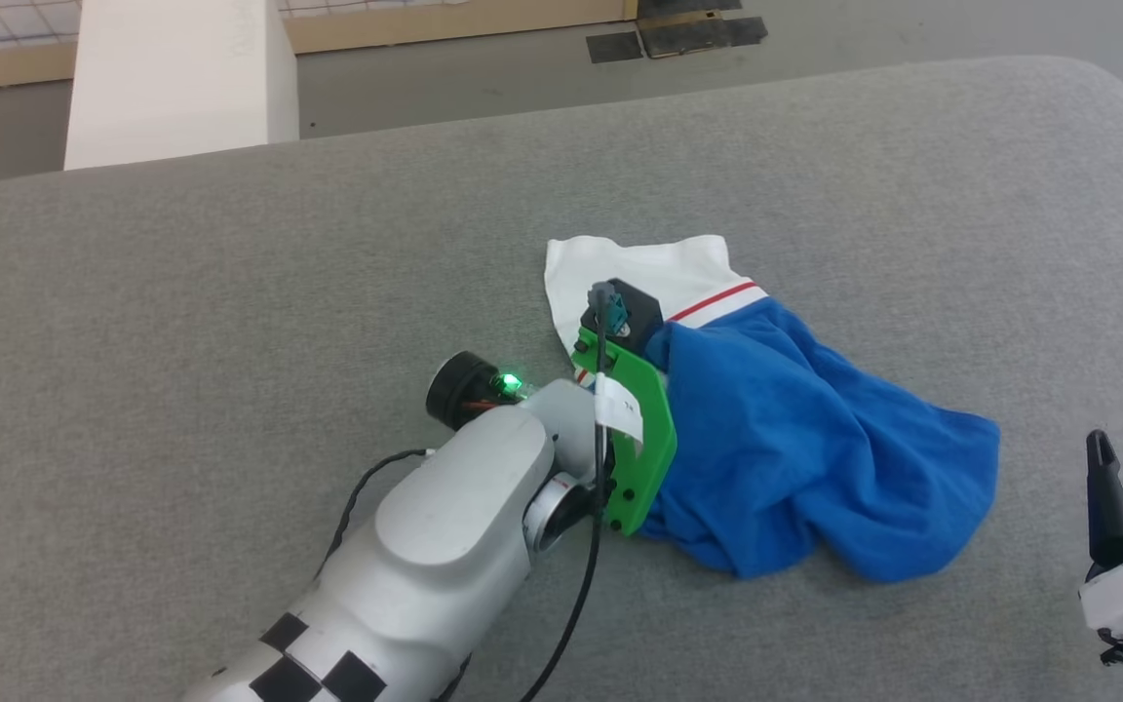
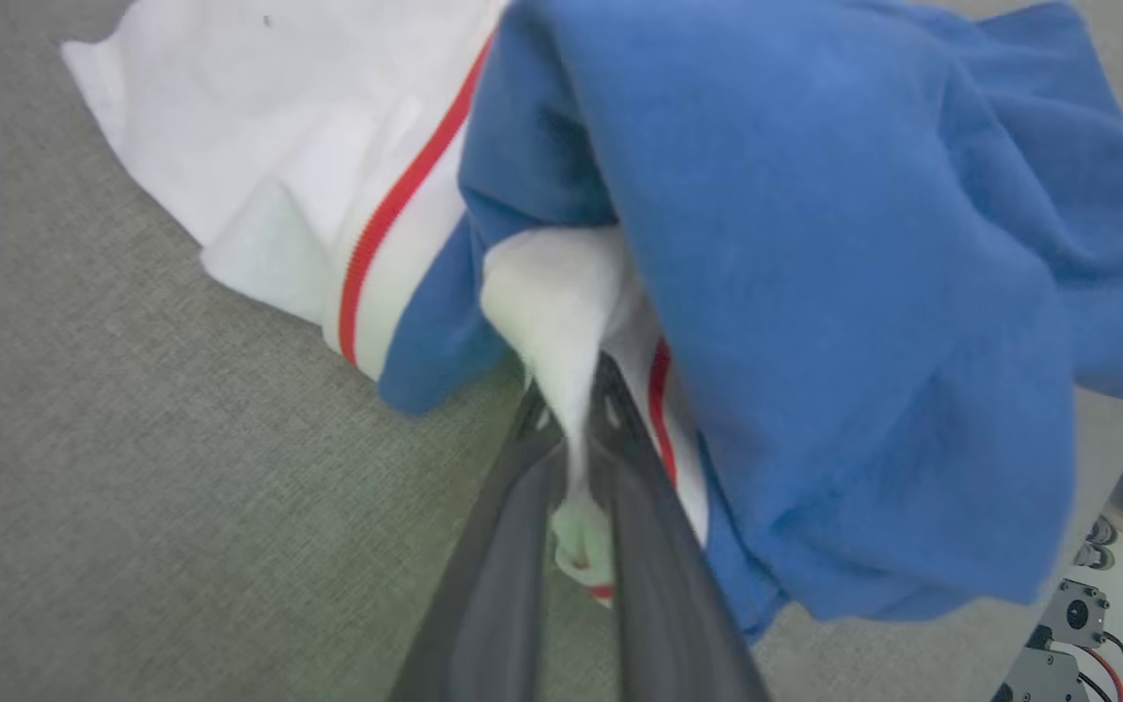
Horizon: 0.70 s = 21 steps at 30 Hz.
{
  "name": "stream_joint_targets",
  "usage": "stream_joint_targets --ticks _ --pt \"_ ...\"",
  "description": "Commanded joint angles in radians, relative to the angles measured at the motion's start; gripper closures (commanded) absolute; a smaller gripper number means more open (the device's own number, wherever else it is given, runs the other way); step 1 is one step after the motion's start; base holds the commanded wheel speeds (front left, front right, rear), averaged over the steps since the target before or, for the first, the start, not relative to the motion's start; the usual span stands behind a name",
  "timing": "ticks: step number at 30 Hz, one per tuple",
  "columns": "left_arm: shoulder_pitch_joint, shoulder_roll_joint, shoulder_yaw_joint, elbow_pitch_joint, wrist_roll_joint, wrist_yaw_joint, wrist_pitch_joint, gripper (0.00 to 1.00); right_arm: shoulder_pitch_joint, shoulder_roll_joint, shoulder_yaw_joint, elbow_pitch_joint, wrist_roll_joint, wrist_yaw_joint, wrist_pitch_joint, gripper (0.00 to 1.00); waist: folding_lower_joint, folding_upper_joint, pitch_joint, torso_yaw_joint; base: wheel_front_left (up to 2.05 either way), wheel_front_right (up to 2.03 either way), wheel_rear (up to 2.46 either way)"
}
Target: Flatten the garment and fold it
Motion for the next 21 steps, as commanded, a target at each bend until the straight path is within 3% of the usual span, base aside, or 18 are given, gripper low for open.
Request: stream_joint_targets --ticks 1,8,12,16,17,18,21 --pt "-0.021 0.000 0.001 -0.010 -0.022 -0.002 -0.016 1.00 -0.019 0.000 0.002 0.005 -0.004 -0.001 -0.006 0.00 0.0000 -0.0001 -0.010 0.020 0.00 0.00 0.00" --pt "-0.044 0.000 0.072 -0.116 -0.117 0.025 -0.134 1.00 -0.001 0.000 -0.002 0.019 -0.020 -0.001 0.002 0.00 0.0000 -0.0001 -0.070 0.112 0.00 0.00 0.00" --pt "-0.020 0.037 0.155 -0.195 -0.138 0.079 -0.207 1.00 0.012 0.000 -0.003 0.017 -0.029 -0.001 0.011 0.00 0.0000 -0.0001 -0.110 0.178 0.00 0.00 0.00" --pt "0.076 0.127 0.256 -0.281 -0.154 0.179 -0.263 1.00 0.019 0.000 0.013 0.014 -0.027 -0.001 0.019 0.00 0.0000 -0.0001 -0.136 0.230 0.00 0.00 0.00" --pt "0.119 0.152 0.292 -0.305 -0.167 0.213 -0.277 1.00 0.018 0.000 0.019 0.015 -0.024 -0.001 0.019 0.00 0.0000 -0.0001 -0.140 0.241 0.00 0.00 0.00" --pt "0.253 0.218 0.368 -0.346 -0.202 0.291 -0.289 1.00 0.018 0.000 0.036 0.019 -0.022 -0.001 0.021 0.00 0.0000 -0.0001 -0.145 0.263 0.00 0.00 0.00" --pt "0.408 0.264 0.446 -0.367 -0.248 0.366 -0.304 1.00 0.014 0.000 0.052 0.024 -0.018 -0.001 0.019 0.00 0.0000 -0.0001 -0.143 0.271 0.00 0.00 0.00"
